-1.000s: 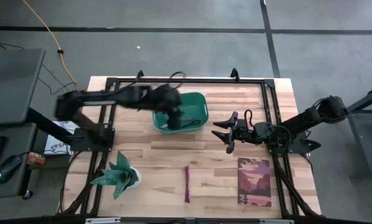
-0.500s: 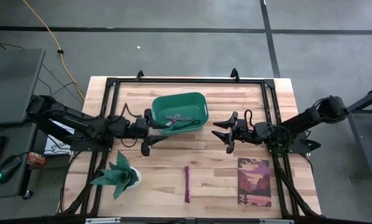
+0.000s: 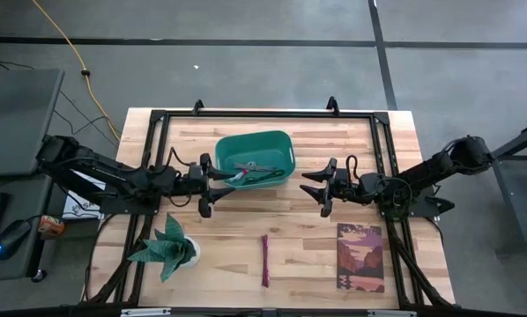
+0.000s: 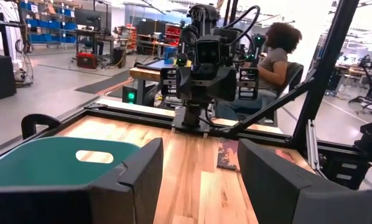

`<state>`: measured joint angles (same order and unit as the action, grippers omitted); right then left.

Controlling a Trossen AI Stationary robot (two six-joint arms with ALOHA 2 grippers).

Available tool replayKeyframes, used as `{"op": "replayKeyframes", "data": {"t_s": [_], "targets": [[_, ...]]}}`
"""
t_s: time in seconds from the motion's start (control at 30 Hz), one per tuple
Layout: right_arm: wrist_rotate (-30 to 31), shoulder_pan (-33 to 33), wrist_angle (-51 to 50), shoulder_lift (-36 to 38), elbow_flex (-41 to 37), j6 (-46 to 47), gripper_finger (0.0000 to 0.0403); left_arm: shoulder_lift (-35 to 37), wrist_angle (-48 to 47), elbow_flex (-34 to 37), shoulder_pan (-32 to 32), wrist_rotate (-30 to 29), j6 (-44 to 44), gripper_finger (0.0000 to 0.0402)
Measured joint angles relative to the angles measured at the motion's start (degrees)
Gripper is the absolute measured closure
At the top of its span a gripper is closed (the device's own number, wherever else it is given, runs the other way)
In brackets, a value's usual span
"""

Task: Pick and place USB-C Cables
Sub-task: Put the red charger cable into the green bin

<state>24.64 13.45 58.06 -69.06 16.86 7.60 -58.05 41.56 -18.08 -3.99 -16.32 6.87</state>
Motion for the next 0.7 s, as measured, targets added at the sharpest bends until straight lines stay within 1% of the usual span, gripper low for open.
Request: {"op": "replayKeyframes", "data": {"t_s": [0.17,0.27,0.33,0.4,0.5,0.57,0.7], "targets": [[-0.1,0.0,-0.2,0.0,0.0,-0.1,0.0224,0.0,0.7,0.0,0.0,0.0,0.1,0.0216],[-0.1,0.0,-0.2,0.0,0.0,-0.1,0.0224,-0.4,2.2,0.0,-0.1,0.0,2.5,0.0216],[-0.1,0.0,-0.2,0.0,0.0,-0.1,0.0224,-1.4,1.3,-1.0,-0.5,0.3,3.2,0.0216],[-0.1,0.0,-0.2,0.0,0.0,-0.1,0.0224,-3.0,-1.0,-3.3,-1.6,2.1,1.2,0.0216],[-0.1,0.0,-0.2,0.0,0.0,-0.7,0.0224,-7.4,-9.7,-9.4,-4.0,3.7,-5.7,0.0216],[-0.1,0.0,-0.2,0.0,0.0,-1.3,0.0224,-11.3,-18.5,-15.2,-5.7,3.8,-10.6,0.0216],[-0.1,0.0,-0.1,0.0,0.0,-1.6,0.0224,-20.7,-39.1,-28.3,-8.5,4.9,-18.8,0.0216]]}}
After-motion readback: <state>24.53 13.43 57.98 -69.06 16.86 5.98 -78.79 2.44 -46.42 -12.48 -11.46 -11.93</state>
